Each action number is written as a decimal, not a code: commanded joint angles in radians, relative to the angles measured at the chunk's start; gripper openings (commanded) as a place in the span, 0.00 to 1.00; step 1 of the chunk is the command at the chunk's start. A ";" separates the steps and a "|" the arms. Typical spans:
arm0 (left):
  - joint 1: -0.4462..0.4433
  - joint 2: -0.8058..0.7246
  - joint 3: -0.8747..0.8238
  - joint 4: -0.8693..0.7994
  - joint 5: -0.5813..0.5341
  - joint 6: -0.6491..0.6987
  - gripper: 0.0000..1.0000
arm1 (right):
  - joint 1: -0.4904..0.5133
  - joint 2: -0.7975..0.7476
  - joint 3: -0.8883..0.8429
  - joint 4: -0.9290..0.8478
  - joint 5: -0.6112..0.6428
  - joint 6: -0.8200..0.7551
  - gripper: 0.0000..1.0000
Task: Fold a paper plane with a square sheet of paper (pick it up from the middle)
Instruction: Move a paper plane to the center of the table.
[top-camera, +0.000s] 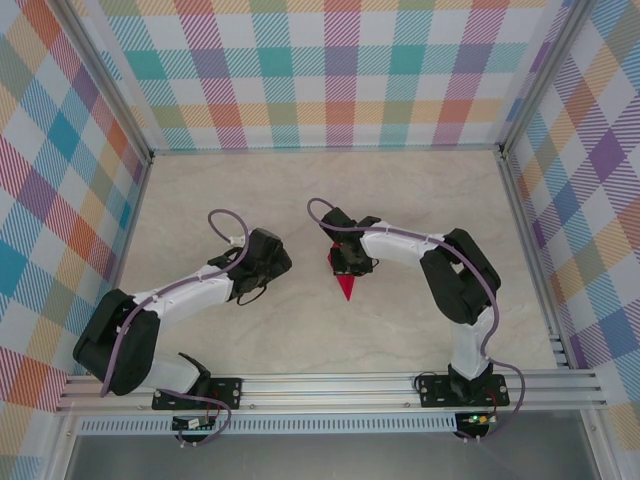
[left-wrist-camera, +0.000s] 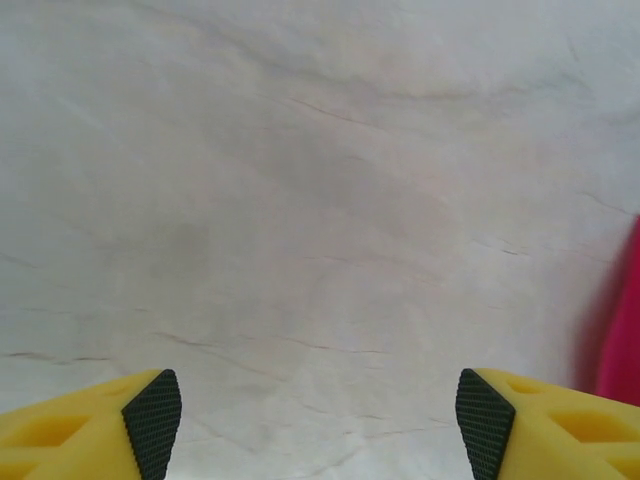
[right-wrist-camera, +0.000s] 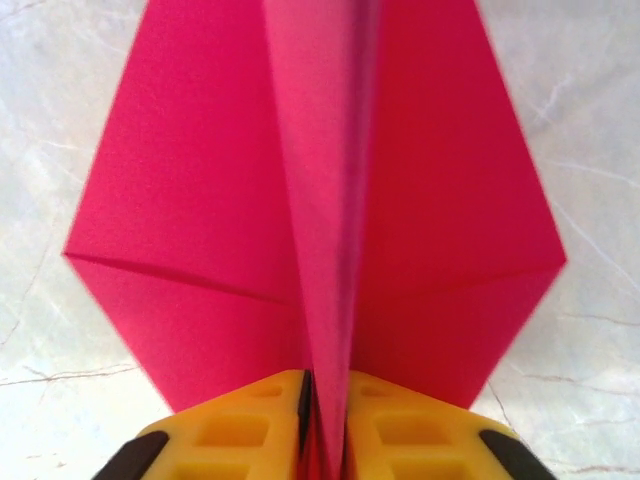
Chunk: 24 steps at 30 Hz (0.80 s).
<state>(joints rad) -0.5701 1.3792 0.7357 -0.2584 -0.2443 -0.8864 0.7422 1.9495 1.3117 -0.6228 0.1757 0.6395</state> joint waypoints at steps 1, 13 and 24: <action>0.015 -0.039 0.008 -0.117 -0.113 0.010 0.78 | 0.008 0.024 0.032 -0.037 0.019 0.005 0.20; 0.018 -0.021 0.007 -0.137 -0.119 0.013 0.86 | 0.009 0.077 0.038 -0.041 0.015 0.035 0.19; 0.035 -0.037 0.019 -0.204 -0.150 0.052 1.00 | -0.015 -0.010 0.143 -0.072 0.096 -0.050 0.12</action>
<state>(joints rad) -0.5522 1.3544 0.7357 -0.4198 -0.3618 -0.8539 0.7410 1.9835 1.3861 -0.6716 0.2138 0.6353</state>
